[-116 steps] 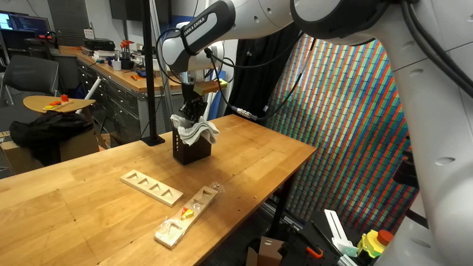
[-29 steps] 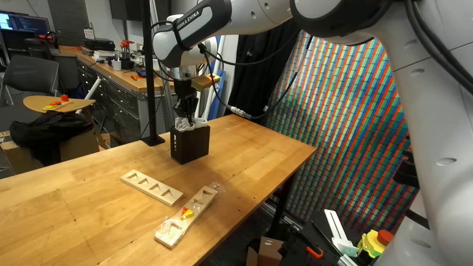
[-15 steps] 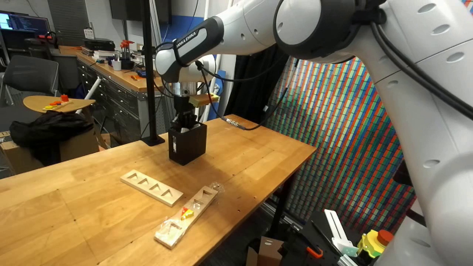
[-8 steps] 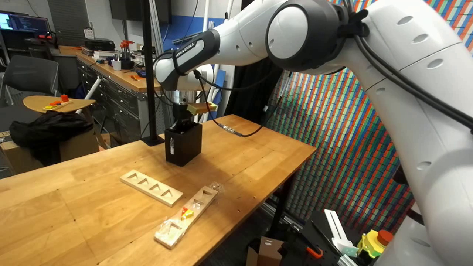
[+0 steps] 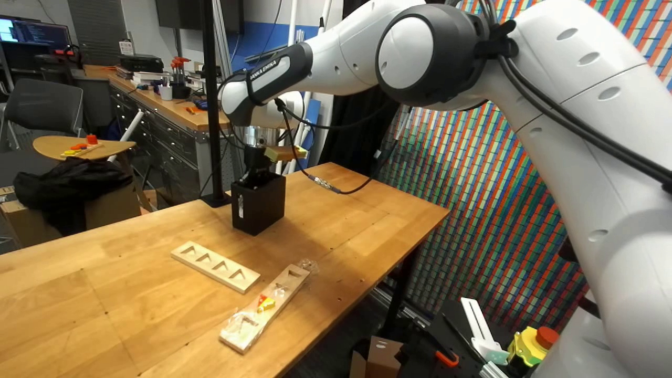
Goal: Put the white towel in the black box
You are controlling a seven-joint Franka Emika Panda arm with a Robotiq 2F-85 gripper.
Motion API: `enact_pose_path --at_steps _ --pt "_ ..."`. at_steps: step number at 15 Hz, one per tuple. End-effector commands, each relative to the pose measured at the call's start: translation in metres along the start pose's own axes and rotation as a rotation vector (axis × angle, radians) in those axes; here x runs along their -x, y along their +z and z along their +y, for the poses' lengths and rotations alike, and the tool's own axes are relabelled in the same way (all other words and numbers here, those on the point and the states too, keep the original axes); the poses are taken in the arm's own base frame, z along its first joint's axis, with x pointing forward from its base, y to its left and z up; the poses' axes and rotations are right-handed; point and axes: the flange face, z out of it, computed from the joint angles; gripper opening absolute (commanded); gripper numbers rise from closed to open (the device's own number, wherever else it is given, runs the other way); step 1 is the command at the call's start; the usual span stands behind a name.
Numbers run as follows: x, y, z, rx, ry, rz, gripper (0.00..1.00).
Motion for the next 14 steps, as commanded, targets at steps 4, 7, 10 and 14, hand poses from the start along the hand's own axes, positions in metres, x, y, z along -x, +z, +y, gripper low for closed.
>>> enact_pose_path --at_steps 4,7,10,14 --pt "0.005 -0.053 -0.01 0.058 -0.022 0.023 0.11" --pt "0.011 -0.082 -0.013 0.086 -0.026 0.047 0.11" --pt "0.021 -0.114 -0.012 0.122 -0.016 0.077 0.11" --pt "0.038 -0.145 -0.008 0.15 -0.077 0.145 0.11"
